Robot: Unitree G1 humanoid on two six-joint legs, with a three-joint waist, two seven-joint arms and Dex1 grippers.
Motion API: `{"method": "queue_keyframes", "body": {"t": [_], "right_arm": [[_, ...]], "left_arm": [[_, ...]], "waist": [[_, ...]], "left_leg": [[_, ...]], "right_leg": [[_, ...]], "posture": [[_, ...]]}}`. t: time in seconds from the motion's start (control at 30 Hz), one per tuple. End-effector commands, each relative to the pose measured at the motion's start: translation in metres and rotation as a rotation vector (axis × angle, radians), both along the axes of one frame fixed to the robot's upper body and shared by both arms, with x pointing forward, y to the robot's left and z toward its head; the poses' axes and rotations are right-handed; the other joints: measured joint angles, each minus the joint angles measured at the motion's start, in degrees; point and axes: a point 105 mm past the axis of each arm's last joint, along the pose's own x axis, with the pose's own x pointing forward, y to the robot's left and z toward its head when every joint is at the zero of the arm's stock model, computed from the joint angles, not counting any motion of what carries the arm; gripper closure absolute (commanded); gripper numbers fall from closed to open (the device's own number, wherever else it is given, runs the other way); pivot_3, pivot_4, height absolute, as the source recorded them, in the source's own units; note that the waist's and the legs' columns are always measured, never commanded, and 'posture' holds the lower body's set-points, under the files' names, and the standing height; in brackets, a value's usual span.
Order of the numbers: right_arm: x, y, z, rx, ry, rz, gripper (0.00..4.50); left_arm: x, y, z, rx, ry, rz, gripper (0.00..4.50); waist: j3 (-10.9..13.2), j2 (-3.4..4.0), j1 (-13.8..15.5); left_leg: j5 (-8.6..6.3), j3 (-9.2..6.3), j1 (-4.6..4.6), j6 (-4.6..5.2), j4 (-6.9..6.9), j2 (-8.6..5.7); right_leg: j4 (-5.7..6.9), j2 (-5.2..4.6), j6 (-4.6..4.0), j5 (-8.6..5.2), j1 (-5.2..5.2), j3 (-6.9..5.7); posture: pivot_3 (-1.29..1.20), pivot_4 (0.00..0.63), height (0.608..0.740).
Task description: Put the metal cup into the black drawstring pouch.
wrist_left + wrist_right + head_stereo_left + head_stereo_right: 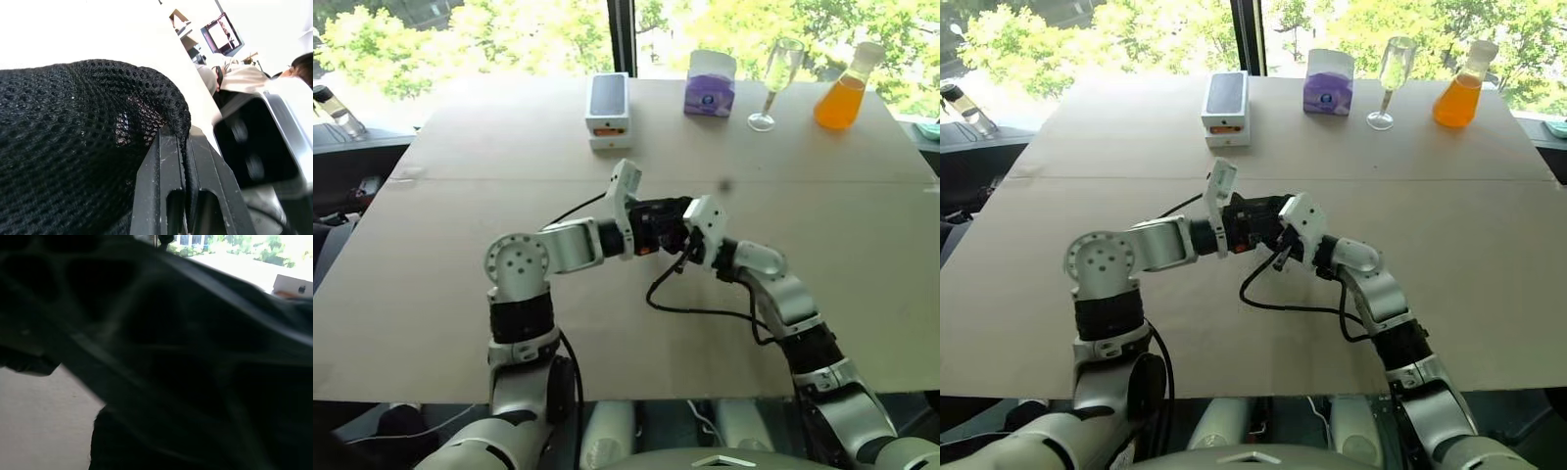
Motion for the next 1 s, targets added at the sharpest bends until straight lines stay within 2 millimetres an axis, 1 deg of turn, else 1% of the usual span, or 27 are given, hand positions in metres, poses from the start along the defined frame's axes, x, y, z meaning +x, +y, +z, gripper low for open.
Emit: {"method": "queue_keyframes", "body": {"t": [0.03,0.13,0.3,0.4,0.5,0.53,0.6,0.63,0.67,0.7,0.8,0.83,0.9,1.0], "right_arm": [[-0.007,0.029,0.013,-0.026,-0.134,0.073,4.46],[-0.005,0.028,0.007,-0.071,-0.168,0.074,4.46],[0.001,0.023,-0.007,-0.121,-0.12,0.06,4.46],[0.008,0.029,-0.01,-0.121,-0.09,0.049,4.46],[0.014,0.042,-0.015,-0.105,-0.023,0.058,4.46],[0.013,0.044,-0.018,-0.113,-0.01,0.072,4.16],[0.012,0.041,-0.025,-0.164,-0.007,0.097,3.43],[0.012,0.039,-0.027,-0.178,-0.008,0.103,3.14],[0.015,0.031,-0.026,-0.189,-0.016,0.08,2.55],[0.017,0.025,-0.025,-0.194,-0.023,0.062,2.22],[0.021,-0.004,-0.02,-0.23,-0.018,0.001,0.8],[0.02,-0.012,-0.018,-0.229,0.006,-0.009,0.52],[0.014,-0.025,-0.011,-0.226,0.035,-0.015,0.52],[0.01,-0.04,0.003,-0.173,0.124,-0.057,0.52]], "left_arm": [[-0.011,-0.028,0.02,-0.082,-0.041,-0.112,4.5],[-0.006,-0.022,0.012,-0.077,-0.013,-0.06,4.5],[0.007,-0.006,-0.004,0.014,-0.005,0.062,4.5],[0.016,0.009,-0.01,0.076,-0.023,0.148,4.5],[0.019,0.02,-0.015,0.136,-0.027,0.198,4.5],[0.019,0.021,-0.016,0.152,-0.037,0.198,4.5],[0.017,0.021,-0.021,0.174,-0.033,0.195,4.5],[0.017,0.021,-0.022,0.181,-0.031,0.195,4.5],[0.018,0.021,-0.027,0.185,-0.017,0.206,4.5],[0.019,0.021,-0.03,0.187,-0.008,0.214,4.5],[0.019,0.021,-0.034,0.185,-0.006,0.219,4.5],[0.02,0.022,-0.035,0.193,-0.013,0.222,4.5],[0.022,0.026,-0.037,0.207,-0.033,0.231,4.5],[0.03,0.03,-0.037,0.202,-0.029,0.256,4.5]], "waist": [[0.0,0.0,-0.35],[0.0,-0.01,-0.7],[0.0,-0.01,-0.75],[0.0,0.0,-0.83],[0.0,-0.01,-1.07],[0.0,0.0,-1.09],[0.0,0.0,-0.98],[0.0,0.0,-0.88],[0.0,0.0,-0.77],[0.0,0.0,-0.6],[0.0,-0.01,-0.37],[0.0,-0.01,-0.39],[0.0,-0.01,-0.52],[0.01,0.01,-0.73]], "left_leg": [[0.0,0.0,0.0,0.0,0.0,0.02],[0.0,0.0,-0.02,0.0,-0.01,0.04],[0.0,0.0,0.0,0.0,-0.03,0.05],[0.01,0.0,0.01,-0.01,-0.02,0.04],[0.01,0.03,0.08,-0.02,-0.03,0.06],[0.02,0.05,0.1,-0.03,-0.05,0.07],[0.02,0.04,0.12,-0.04,-0.05,0.08],[0.02,0.04,0.11,-0.04,-0.06,0.08],[0.02,0.03,0.07,-0.04,-0.06,0.07],[0.02,0.02,0.04,-0.03,-0.05,0.05],[0.01,-0.04,-0.05,-0.02,-0.01,0.0],[0.01,-0.03,-0.04,-0.01,-0.01,-0.01],[0.01,-0.08,-0.05,-0.02,-0.03,0.02],[0.03,-0.09,0.0,-0.05,-0.08,0.06]], "right_leg": [[0.0,0.0,0.0,0.0,0.0,0.0],[-0.02,-0.03,0.0,0.0,0.0,0.01],[-0.03,-0.03,0.0,0.0,0.01,0.01],[-0.01,-0.03,0.0,0.0,0.01,0.01],[0.02,-0.02,-0.01,0.0,0.02,0.05],[0.05,-0.02,-0.01,0.01,0.02,0.06],[0.07,-0.02,-0.01,0.0,0.02,0.07],[0.07,-0.02,-0.01,0.0,0.02,0.07],[0.05,-0.04,-0.01,0.0,0.01,0.07],[0.04,-0.08,-0.01,0.01,0.01,0.07],[-0.04,-0.16,0.0,0.01,0.01,0.04],[-0.04,-0.17,0.0,0.01,0.01,0.04],[-0.03,-0.15,0.0,0.01,0.01,0.05],[0.01,-0.08,-0.02,0.0,0.0,0.07]], "posture": [[0.0,0.15,0.737],[0.0,0.15,0.737],[0.0,0.15,0.737],[0.0,0.15,0.737],[0.0,0.15,0.737],[0.0,0.15,0.737],[0.0,0.15,0.737],[0.0,0.15,0.737],[0.0,0.15,0.737],[0.0,0.15,0.737],[0.0,0.15,0.737],[0.0,0.15,0.737],[0.0,0.15,0.737],[0.0,0.15,0.737]]}}
